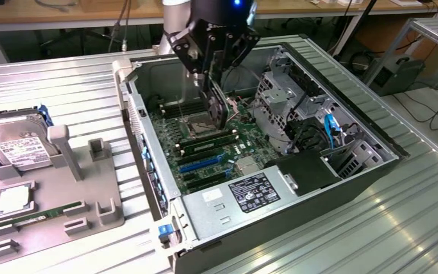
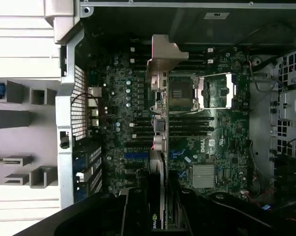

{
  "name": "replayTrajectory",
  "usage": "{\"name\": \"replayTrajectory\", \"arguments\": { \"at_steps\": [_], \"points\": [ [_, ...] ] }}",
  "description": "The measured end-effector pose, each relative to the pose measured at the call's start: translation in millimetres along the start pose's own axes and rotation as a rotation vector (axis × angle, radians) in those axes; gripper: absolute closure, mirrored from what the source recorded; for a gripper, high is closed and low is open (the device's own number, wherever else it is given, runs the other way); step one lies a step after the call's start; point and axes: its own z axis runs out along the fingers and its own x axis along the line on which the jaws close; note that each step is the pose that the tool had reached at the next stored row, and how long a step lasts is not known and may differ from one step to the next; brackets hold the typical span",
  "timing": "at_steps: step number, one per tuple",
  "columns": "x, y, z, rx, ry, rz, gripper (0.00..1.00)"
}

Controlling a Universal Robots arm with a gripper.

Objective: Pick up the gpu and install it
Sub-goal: 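Pick up the gpu and move the gpu toward the slot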

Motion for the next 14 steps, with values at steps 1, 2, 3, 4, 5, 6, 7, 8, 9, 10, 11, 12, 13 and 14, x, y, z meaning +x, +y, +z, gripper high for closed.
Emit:
{"name": "replayTrajectory", "arguments": {
  "at_steps": [1,2,3,4,5,6,7,8,9,10,11,12,13,14],
  "points": [
    [-3.8,-0.1,1.4,-0.0001,0.0006,0.000,0.73],
    [-9.1,-0.3,3.3,-0.0001,0.0015,0.000,0.73],
    [-13.6,-0.4,4.8,0.0000,0.0026,0.000,0.73],
    [-17.5,-0.4,6.1,0.0001,0.0042,0.000,0.73],
    [-21.8,-0.5,7.6,0.0001,0.0075,0.000,0.73],
    [-25.2,-0.5,8.8,0.0000,0.0119,0.000,0.73],
    [-28.1,-0.6,9.7,0.0000,0.0175,0.001,0.73],
    [-31.5,-0.8,11.0,0.0003,0.0325,0.000,0.73],
    [-32.7,-0.9,11.6,0.0002,0.0415,-0.001,0.73],
    [-33.6,-0.9,12.3,0.0001,0.0490,-0.003,0.73],
    [-34.5,-0.9,13.7,0.0003,0.0551,-0.008,0.73],
    [-34.7,-1.0,15.1,0.0004,0.0564,-0.013,0.73],
    [-35.1,-1.0,17.3,0.0004,0.0569,-0.022,0.73],
    [-35.5,-1.1,18.3,0.0002,0.0572,-0.029,0.73]
  ]
}}
